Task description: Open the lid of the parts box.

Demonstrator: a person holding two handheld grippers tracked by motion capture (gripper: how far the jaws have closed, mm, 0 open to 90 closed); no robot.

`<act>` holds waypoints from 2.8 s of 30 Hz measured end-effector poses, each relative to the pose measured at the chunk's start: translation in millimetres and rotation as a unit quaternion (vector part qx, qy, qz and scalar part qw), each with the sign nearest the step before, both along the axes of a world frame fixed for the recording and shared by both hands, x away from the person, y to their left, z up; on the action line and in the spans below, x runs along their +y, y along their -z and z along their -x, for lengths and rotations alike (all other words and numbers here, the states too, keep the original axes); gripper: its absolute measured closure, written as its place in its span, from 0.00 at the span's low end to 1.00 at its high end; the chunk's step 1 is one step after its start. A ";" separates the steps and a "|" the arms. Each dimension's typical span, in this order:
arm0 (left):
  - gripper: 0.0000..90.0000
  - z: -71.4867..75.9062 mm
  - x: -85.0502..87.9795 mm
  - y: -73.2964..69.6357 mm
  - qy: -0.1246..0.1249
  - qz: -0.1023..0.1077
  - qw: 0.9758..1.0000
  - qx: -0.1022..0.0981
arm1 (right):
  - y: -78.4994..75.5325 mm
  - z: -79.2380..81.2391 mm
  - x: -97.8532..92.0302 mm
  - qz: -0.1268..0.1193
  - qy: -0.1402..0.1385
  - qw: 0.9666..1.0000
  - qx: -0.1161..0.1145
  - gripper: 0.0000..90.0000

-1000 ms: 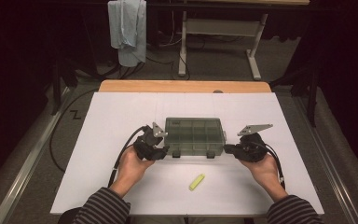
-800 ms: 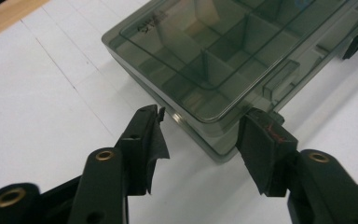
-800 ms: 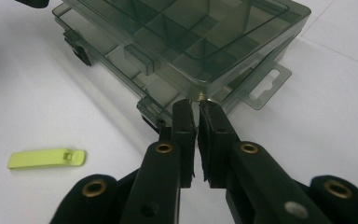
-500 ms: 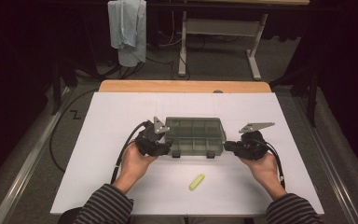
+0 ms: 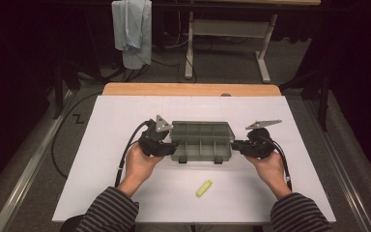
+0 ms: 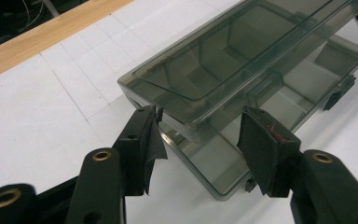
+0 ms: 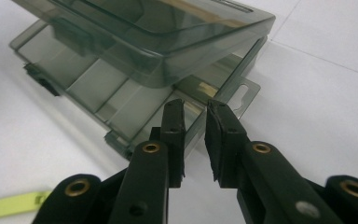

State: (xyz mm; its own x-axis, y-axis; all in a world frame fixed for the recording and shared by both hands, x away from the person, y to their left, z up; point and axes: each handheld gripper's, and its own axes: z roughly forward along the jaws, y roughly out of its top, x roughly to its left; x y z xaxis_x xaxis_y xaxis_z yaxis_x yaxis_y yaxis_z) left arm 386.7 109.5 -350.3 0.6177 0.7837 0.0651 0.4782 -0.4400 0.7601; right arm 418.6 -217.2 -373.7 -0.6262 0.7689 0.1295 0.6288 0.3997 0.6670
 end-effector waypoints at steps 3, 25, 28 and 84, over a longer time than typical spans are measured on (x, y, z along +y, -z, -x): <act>0.54 -1.6 0.6 -2.3 0.000 0.006 1.000 -0.001 | 1.8 -6.4 3.7 0.006 0.007 1.000 0.006 0.87; 0.56 -12.6 3.0 -13.3 -0.008 0.038 0.999 -0.004 | 8.9 -35.1 23.5 0.053 0.041 0.997 0.038 0.84; 0.56 -15.6 3.5 -14.7 -0.006 0.038 0.999 -0.002 | 7.0 -36.6 27.0 0.071 0.036 0.996 0.039 0.84; 0.84 -101.4 1.9 1.3 -0.085 0.036 0.994 0.049 | 4.8 -38.6 29.7 0.072 0.055 0.994 0.064 0.84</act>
State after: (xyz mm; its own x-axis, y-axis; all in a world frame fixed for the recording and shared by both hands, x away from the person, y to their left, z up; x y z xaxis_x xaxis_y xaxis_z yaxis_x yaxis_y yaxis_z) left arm 488.1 111.4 -351.6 0.4757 0.8782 -0.0493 0.6140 -0.2914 0.7336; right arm 457.1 -187.5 -378.5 -0.5224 0.8483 0.0867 0.7501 0.4088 0.5199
